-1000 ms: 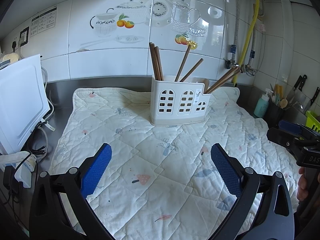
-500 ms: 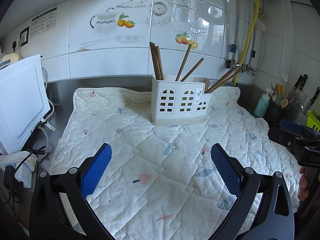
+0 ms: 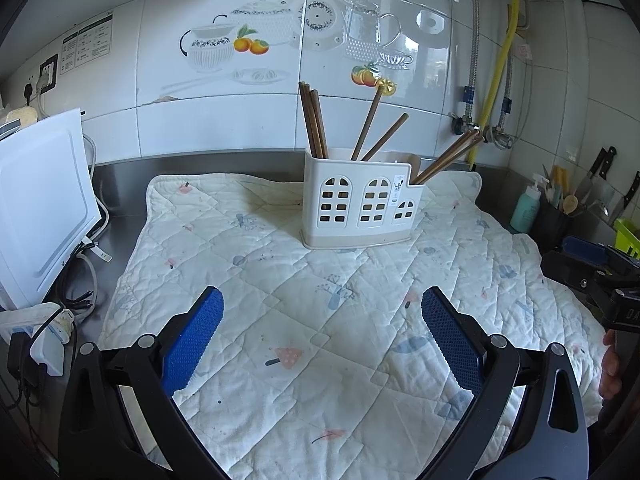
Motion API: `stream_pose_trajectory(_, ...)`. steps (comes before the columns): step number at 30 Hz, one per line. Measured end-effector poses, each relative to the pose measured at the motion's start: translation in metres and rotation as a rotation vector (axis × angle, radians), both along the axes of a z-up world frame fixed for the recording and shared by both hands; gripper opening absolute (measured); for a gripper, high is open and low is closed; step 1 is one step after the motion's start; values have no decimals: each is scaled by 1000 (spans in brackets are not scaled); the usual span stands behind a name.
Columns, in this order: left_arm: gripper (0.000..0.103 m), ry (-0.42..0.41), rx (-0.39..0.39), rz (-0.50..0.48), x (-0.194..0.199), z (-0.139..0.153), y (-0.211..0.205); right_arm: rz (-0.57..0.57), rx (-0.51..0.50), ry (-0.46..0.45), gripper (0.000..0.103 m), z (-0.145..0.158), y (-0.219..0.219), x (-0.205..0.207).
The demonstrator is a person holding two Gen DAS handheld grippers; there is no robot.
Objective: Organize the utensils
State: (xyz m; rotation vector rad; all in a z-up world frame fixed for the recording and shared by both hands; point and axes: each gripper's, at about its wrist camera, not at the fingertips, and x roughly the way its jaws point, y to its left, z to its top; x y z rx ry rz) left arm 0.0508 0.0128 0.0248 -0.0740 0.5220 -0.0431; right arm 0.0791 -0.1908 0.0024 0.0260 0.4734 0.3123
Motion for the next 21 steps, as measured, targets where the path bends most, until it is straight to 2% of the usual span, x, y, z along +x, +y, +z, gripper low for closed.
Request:
stream_pose_trajectory(8, 98, -3, -16, 5, 0, -1, 3, -2, -1, 2, 95, 0, -3, 1)
stream_pose_trajectory(12, 98, -4, 6, 4, 0, -1, 2, -3, -3, 5, 95, -2, -4, 1)
stream_pose_trajectory(21, 98, -6, 4, -3, -1, 0, 2, 5, -9, 4, 95, -3, -3, 0)
